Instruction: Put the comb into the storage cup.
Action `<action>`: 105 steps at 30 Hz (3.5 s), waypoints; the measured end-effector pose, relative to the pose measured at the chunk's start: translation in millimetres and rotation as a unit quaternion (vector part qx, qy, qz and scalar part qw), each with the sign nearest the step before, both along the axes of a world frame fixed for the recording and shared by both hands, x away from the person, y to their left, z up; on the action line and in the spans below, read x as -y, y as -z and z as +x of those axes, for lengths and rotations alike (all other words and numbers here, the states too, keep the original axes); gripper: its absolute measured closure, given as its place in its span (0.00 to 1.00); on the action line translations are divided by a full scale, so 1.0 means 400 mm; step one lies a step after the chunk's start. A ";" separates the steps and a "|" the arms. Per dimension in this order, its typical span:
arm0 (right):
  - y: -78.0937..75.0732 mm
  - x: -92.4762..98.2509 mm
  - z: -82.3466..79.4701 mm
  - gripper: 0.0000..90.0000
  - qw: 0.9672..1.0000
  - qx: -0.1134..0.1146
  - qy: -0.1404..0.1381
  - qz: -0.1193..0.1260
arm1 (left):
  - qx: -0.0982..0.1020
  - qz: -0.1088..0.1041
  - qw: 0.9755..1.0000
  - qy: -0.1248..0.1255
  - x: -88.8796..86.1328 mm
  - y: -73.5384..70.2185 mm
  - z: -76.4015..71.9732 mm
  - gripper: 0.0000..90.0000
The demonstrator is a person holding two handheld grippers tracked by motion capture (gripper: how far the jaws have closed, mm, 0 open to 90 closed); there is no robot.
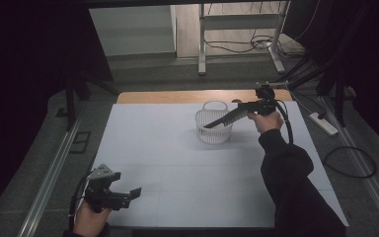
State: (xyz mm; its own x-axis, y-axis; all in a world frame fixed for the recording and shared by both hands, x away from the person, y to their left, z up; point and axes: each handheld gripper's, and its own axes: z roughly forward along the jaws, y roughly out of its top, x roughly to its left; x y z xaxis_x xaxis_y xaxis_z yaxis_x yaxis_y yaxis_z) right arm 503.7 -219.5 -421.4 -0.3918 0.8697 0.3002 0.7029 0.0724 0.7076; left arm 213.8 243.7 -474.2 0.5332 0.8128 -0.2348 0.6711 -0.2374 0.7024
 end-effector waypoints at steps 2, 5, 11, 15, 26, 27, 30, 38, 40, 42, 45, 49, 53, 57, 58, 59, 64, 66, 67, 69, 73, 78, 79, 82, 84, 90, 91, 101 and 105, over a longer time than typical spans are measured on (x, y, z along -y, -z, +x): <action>0.000 0.000 -0.001 0.72 1.000 0.002 0.000 -0.005 | 0.000 0.000 1.000 0.000 0.000 0.000 0.000 0.01; -0.001 0.000 -0.002 0.68 1.000 0.002 0.003 -0.011 | 0.000 0.001 1.000 -0.001 0.000 0.000 0.000 0.01; 0.000 0.003 -0.004 0.58 1.000 0.003 0.005 -0.022 | -0.001 0.001 1.000 -0.001 0.000 0.000 0.000 0.01; -0.001 -0.002 -0.008 0.50 0.999 0.005 0.004 -0.037 | -0.001 0.001 1.000 -0.001 0.000 0.000 0.000 0.01; -0.004 -0.015 -0.015 0.22 0.997 0.018 -0.014 -0.068 | -0.001 0.002 1.000 -0.001 0.001 0.000 0.000 0.01; -0.005 -0.015 -0.015 0.21 0.997 0.019 -0.016 -0.070 | -0.001 0.002 1.000 -0.001 0.001 0.000 0.000 0.01; -0.009 -0.015 -0.019 0.19 0.997 0.021 -0.021 -0.073 | 0.000 0.002 1.000 -0.001 0.001 0.000 0.000 0.01; -0.019 -0.020 -0.036 0.09 0.994 0.027 -0.046 -0.090 | 0.000 0.002 1.000 -0.001 0.001 0.000 0.000 0.01; -0.021 -0.017 -0.041 0.07 0.995 0.028 -0.059 -0.079 | 0.000 0.002 1.000 -0.001 0.001 0.000 0.000 0.01; -0.023 -0.014 -0.045 0.06 0.994 0.036 -0.065 -0.076 | 0.000 0.002 1.000 -0.001 0.001 0.000 0.000 0.01; -0.027 -0.009 -0.049 0.04 0.994 0.046 -0.065 -0.077 | 0.000 0.002 1.000 -0.001 0.001 0.000 0.000 0.01; -0.032 -0.004 -0.059 0.03 0.993 0.056 -0.069 -0.079 | 0.001 0.002 1.000 -0.001 0.001 0.000 0.000 0.01; -0.034 0.000 -0.069 0.01 0.992 0.065 -0.072 -0.079 | 0.001 0.002 1.000 -0.001 0.001 0.000 0.000 0.01; -0.033 0.004 -0.080 0.01 0.991 0.074 -0.072 -0.080 | 0.001 0.002 1.000 -0.001 0.001 0.000 0.000 0.01; -0.032 0.006 -0.082 0.00 0.991 0.077 -0.072 -0.079 | 0.001 0.002 1.000 -0.001 0.001 -0.001 0.000 0.01; -0.032 0.007 -0.085 0.00 0.991 0.082 -0.072 -0.078 | 0.001 0.002 1.000 -0.001 0.001 -0.001 0.000 0.01; -0.028 0.010 -0.099 0.00 0.990 0.100 -0.072 -0.073 | 0.003 0.002 1.000 0.000 0.001 0.000 -0.001 0.01; -0.025 0.012 -0.103 0.00 0.990 0.102 -0.071 -0.074 | 0.002 0.002 1.000 -0.001 0.001 -0.001 -0.001 0.01; -0.022 0.013 -0.105 0.00 0.989 0.104 -0.070 -0.075 | 0.002 0.002 1.000 -0.001 0.001 -0.001 -0.001 0.01; -0.018 0.015 -0.107 0.00 0.989 0.105 -0.069 -0.076 | 0.003 0.002 1.000 0.000 0.001 0.000 -0.001 0.01; -0.004 0.020 -0.110 0.00 0.989 0.107 -0.068 -0.081 | 0.002 0.002 1.000 -0.001 0.001 -0.001 -0.001 0.01; 0.007 0.017 -0.114 0.00 0.987 0.105 -0.072 -0.094 | 0.003 0.002 1.000 0.000 0.001 0.000 -0.001 0.01; 0.007 0.016 -0.115 0.00 0.987 0.105 -0.073 -0.098 | 0.003 0.001 1.000 0.000 0.001 0.000 -0.001 0.01; 0.009 0.012 -0.120 0.00 0.987 0.106 -0.075 -0.098 | 0.003 0.001 1.000 0.000 0.001 -0.001 -0.001 0.01; 0.011 0.010 -0.122 0.00 0.986 0.106 -0.076 -0.102 | 0.003 0.001 1.000 0.001 0.001 -0.001 -0.001 0.01; 0.017 0.011 -0.125 0.00 0.987 0.101 -0.077 -0.102 | 0.004 0.001 1.000 0.003 0.000 -0.001 -0.002 0.01; 0.020 0.011 -0.126 0.00 0.987 0.100 -0.078 -0.103 | 0.004 0.001 1.000 0.003 0.000 -0.001 -0.002 0.01; 0.021 0.017 -0.138 0.00 0.987 0.097 -0.082 -0.102 | 0.005 0.000 1.000 0.004 -0.001 -0.002 -0.002 0.01; 0.021 0.017 -0.145 0.00 0.987 0.094 -0.084 -0.102 | 0.005 -0.001 1.000 0.005 -0.001 -0.002 -0.002 0.01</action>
